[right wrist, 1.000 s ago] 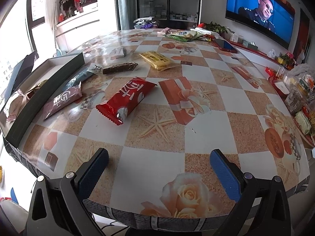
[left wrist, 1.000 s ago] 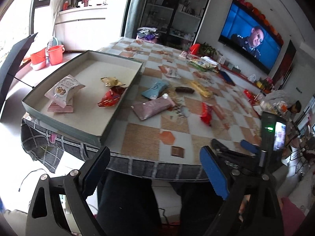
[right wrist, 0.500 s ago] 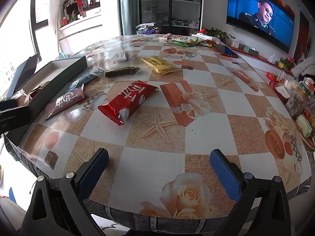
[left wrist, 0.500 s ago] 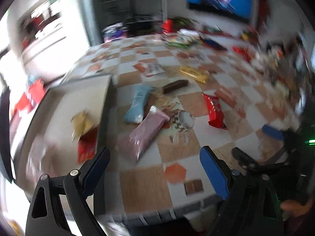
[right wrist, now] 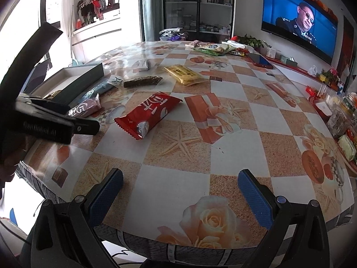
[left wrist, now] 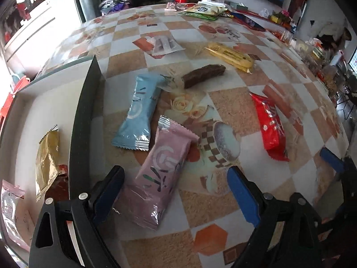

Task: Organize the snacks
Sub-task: 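Grasp the pink wrapped bar with the left tool while the right tool grasps the yellow packet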

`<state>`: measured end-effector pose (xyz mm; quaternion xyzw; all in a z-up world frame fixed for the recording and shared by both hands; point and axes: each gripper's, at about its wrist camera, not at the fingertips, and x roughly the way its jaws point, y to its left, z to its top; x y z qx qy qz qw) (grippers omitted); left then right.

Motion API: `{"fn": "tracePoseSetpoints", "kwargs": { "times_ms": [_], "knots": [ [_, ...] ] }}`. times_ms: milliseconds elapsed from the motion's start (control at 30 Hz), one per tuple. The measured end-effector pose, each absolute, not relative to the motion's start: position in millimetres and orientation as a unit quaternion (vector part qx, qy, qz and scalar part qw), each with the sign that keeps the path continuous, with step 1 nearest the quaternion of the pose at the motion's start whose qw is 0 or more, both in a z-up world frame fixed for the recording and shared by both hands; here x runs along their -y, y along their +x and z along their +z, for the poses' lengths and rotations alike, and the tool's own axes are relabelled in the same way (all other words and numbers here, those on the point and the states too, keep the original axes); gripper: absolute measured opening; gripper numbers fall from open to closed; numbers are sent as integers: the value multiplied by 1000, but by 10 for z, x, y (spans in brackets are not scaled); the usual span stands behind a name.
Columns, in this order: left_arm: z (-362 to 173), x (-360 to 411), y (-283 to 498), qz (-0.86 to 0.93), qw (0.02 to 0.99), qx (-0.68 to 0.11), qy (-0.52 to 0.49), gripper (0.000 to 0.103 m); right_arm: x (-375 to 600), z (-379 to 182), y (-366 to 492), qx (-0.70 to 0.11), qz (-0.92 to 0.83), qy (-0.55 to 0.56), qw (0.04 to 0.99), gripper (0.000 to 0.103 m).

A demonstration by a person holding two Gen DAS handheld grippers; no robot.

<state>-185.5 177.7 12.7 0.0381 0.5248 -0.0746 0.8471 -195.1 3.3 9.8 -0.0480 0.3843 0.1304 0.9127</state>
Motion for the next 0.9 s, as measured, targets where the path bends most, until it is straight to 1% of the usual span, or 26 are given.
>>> {"fn": "tracePoseSetpoints", "kwargs": {
  "times_ms": [167,300,400,433,533,600,633,800,900],
  "knots": [
    [144,-1516,-1953,-112,846,-517,67,95,-30,102,-1958,-380,132,-48,914,103],
    [144,-1553,-1870,-89,847,-522,49,96,-28,104,-1954,-379,134,-48,914,103],
    [114,-1661,-1800,-60,843,-534,30,103,-26,100,-1958,-379,134,-48,914,103],
    [114,-1684,-1799,-53,845,-532,26,103,-27,102,-1953,-381,134,-49,913,103],
    [103,-1686,-1798,-50,846,-530,27,103,-26,122,-1908,-397,147,-56,904,103],
    [95,-1687,-1804,-47,849,-526,26,103,17,164,-1834,-422,166,-54,890,103],
    [96,-1689,-1816,-46,850,-524,25,103,64,183,-1799,-432,168,-41,885,103],
    [96,-1686,-1831,-38,857,-514,20,103,371,297,-1416,-490,168,100,849,103],
    [99,-1685,-1845,-35,858,-513,18,103,372,366,-1125,-508,168,137,834,103]
  ]
}}
